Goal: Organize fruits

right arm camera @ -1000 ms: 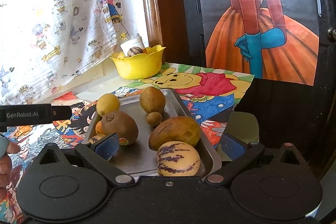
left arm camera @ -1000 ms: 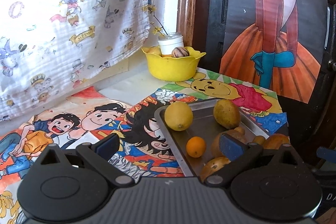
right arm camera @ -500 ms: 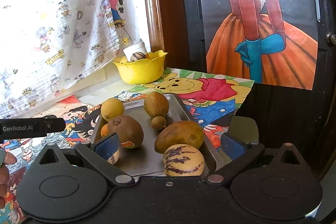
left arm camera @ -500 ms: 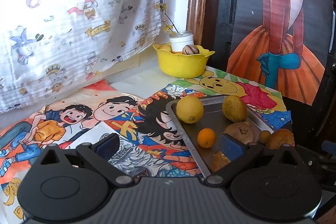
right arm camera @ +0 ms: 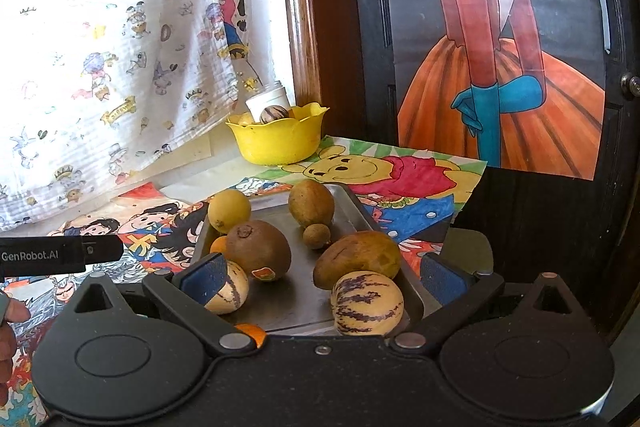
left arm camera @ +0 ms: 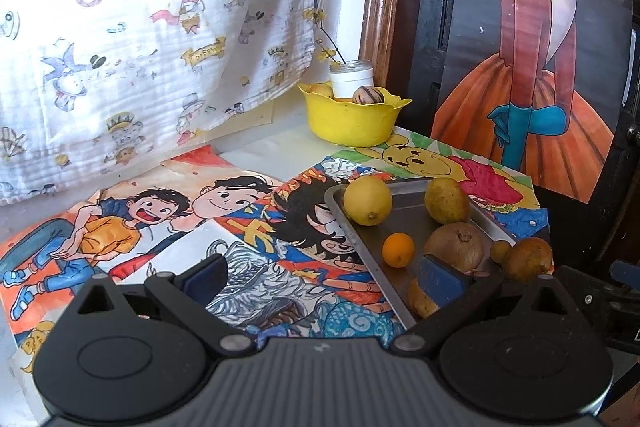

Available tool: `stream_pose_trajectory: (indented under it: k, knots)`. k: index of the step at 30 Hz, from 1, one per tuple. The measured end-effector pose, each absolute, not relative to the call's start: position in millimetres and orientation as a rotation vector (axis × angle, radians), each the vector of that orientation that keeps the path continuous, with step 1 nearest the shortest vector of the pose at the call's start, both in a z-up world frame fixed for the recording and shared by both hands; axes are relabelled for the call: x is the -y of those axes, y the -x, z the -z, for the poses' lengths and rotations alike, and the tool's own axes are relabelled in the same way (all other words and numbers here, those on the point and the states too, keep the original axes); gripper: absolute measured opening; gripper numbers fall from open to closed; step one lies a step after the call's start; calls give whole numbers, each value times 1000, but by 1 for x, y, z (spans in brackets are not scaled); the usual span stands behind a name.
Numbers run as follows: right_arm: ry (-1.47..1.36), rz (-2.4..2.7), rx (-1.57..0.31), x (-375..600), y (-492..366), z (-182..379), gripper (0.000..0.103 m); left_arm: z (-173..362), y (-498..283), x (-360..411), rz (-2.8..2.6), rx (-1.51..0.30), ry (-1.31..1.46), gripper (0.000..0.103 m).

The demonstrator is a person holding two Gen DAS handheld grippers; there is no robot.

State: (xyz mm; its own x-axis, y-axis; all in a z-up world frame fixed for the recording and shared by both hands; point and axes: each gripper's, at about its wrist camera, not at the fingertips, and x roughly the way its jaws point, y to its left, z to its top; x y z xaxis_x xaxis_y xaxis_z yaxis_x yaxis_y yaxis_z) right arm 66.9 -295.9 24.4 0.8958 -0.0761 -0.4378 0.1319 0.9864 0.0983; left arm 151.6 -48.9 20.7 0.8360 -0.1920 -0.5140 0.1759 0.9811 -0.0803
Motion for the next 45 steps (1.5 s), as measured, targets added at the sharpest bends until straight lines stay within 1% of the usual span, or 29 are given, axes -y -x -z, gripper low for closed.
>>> stream_pose_trajectory:
  k: [32, 45]
  knots:
    - [-82, 75, -401, 253, -15, -39, 102, -24, -85, 9, 170, -496, 32, 103]
    - [-66, 41, -383, 237, 13, -34, 102, -17, -54, -8, 150, -476, 32, 103]
